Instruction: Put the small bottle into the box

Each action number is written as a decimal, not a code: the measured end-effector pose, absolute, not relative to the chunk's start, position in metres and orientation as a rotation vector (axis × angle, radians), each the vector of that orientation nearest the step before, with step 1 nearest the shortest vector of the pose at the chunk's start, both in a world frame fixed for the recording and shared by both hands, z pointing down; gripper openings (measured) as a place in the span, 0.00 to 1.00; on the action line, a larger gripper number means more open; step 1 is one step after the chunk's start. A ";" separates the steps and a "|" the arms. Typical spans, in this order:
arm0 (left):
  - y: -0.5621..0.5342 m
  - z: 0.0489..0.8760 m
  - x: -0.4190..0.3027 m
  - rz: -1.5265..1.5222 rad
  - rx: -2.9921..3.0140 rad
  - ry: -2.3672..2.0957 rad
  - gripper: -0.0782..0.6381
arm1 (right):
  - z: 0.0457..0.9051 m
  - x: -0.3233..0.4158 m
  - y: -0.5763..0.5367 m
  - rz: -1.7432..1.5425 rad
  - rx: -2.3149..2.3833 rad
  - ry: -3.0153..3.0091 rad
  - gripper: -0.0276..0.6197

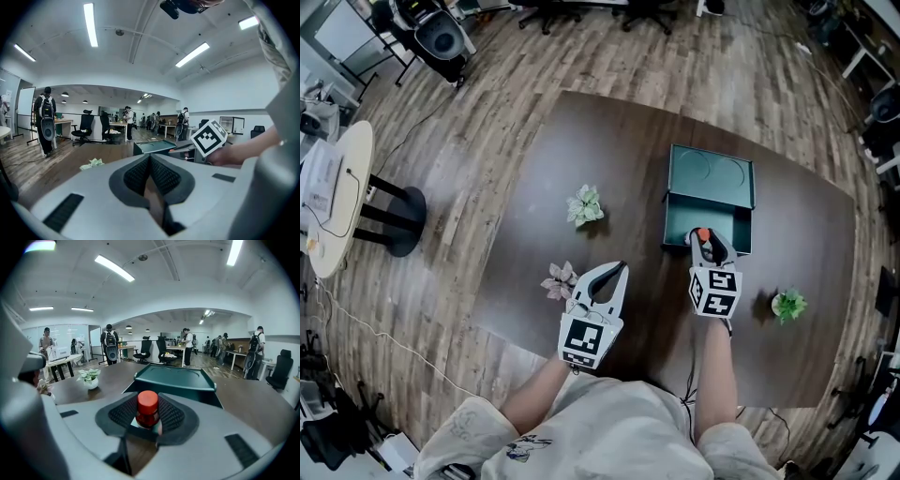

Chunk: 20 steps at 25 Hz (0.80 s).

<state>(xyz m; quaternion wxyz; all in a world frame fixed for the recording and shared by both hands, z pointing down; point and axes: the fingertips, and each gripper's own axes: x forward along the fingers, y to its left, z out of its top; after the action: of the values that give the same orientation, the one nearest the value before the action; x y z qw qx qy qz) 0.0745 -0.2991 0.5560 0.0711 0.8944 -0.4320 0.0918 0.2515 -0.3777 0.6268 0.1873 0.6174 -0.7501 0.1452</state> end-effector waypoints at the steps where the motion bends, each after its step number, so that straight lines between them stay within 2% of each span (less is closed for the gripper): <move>1: -0.299 0.556 0.075 0.277 2.691 -1.298 0.11 | 0.627 0.252 -0.378 0.410 1.738 -2.113 0.25; 8: -0.298 0.555 0.076 0.276 2.695 -1.298 0.11 | 0.627 0.252 -0.377 0.401 1.754 -2.126 0.25; 12: -0.298 0.555 0.075 0.277 2.700 -1.295 0.11 | 0.625 0.251 -0.379 0.409 1.768 -2.146 0.36; 20: -0.295 0.548 0.079 0.257 2.726 -1.285 0.11 | 0.601 0.256 -0.366 0.378 1.817 -2.167 0.38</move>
<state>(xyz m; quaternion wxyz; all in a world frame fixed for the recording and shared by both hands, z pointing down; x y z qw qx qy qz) 0.0794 -0.2950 0.5481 0.0587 0.8997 -0.4240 0.0850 0.2561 -0.3661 0.6009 0.1438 0.6304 -0.7515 0.1311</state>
